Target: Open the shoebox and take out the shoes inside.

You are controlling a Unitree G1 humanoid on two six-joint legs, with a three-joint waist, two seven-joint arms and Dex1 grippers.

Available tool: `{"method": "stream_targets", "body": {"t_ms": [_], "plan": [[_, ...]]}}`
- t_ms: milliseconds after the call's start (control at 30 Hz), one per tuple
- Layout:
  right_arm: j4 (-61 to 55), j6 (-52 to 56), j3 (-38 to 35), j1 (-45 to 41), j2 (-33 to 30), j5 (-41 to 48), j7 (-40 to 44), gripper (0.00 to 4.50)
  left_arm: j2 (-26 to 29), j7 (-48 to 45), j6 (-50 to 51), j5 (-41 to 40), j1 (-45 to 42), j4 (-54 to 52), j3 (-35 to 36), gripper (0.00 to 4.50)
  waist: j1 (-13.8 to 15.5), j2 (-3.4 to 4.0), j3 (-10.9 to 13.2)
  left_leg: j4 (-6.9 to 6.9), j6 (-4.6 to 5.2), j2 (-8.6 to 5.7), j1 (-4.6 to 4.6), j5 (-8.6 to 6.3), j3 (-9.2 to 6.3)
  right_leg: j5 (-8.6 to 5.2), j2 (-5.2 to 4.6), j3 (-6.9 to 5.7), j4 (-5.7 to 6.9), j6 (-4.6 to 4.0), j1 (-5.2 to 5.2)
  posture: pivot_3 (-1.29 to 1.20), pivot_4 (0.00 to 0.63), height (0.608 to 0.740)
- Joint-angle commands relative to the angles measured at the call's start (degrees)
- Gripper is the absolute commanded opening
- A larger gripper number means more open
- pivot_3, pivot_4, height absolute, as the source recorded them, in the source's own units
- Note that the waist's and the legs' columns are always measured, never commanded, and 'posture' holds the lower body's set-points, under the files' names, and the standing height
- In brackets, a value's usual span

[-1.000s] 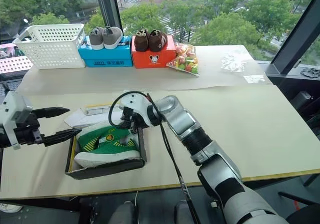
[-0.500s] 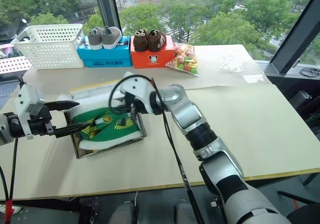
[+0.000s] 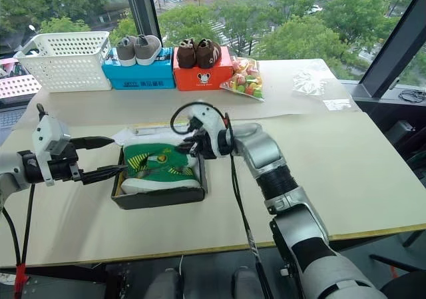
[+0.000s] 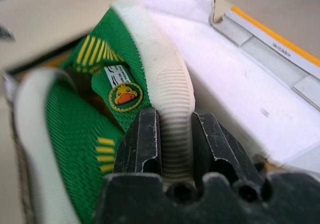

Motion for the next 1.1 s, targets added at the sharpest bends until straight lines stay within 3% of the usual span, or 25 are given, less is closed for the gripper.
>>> {"method": "stream_targets", "body": {"t_ms": [33,333,467,700,833,1067,1100], "plan": [[-2.6,6.4,-5.6,-2.7,1.1,6.3,-1.1,0.42,0.0,-0.1,-1.2,0.2,-1.0,-0.1,0.3,4.50,-0.1,0.00,0.0,0.00,0.00,0.00,0.00,0.00,0.00,0.00,0.00,0.00,0.00,0.00,0.00,0.00,0.150,0.740],[-1.7,13.9,-16.5,-3.8,3.3,15.7,-6.5,0.42,-0.4,-0.1,-1.0,0.0,-1.6,-0.2,0.0,4.50,0.0,0.00,0.0,0.00,0.00,0.00,-0.01,0.00,0.00,0.00,0.00,0.00,0.00,0.00,0.00,0.00,0.150,0.740],[-2.6,19.0,-21.6,-6.9,-2.6,19.8,-7.2,0.42,-0.3,-0.4,0.5,-1.8,-1.3,-0.6,1.4,4.50,0.4,0.00,0.0,0.01,0.00,0.00,-0.03,0.00,0.00,0.00,-0.01,0.00,-0.01,0.00,0.00,0.00,0.150,0.740],[4.5,23.2,-30.0,-6.2,-20.6,19.7,-10.7,0.42,0.2,-0.6,6.9,-9.0,-4.0,-3.6,3.0,4.50,1.3,-0.02,0.0,-0.03,0.00,-0.01,-0.04,0.00,0.00,0.00,-0.02,-0.01,-0.17,0.01,0.02,0.00,0.150,0.740],[10.6,21.5,-34.2,-2.1,-23.5,18.7,-15.5,0.42,-0.1,-0.4,9.3,-11.1,-7.4,-5.2,1.0,4.50,1.1,-0.03,0.0,-0.01,0.01,-0.01,-0.01,0.00,0.01,0.00,0.01,0.05,-0.15,0.00,0.04,0.00,0.150,0.740],[17.7,14.1,-35.6,6.3,-22.6,15.7,-20.8,0.42,-3.0,0.0,11.4,-11.1,-18.4,-3.4,-6.3,4.50,0.6,0.07,0.1,0.04,0.02,-0.06,0.01,0.01,0.02,0.01,0.02,0.15,-0.13,0.05,0.10,0.00,0.150,0.740],[18.8,12.4,-35.1,7.1,-23.2,14.8,-20.7,0.91,-3.3,0.2,11.6,-10.8,-19.4,-3.2,-7.0,4.50,0.6,0.07,0.1,0.04,0.02,-0.07,0.00,0.01,0.02,0.02,0.01,0.17,-0.14,0.07,0.10,0.00,0.150,0.740]]}}
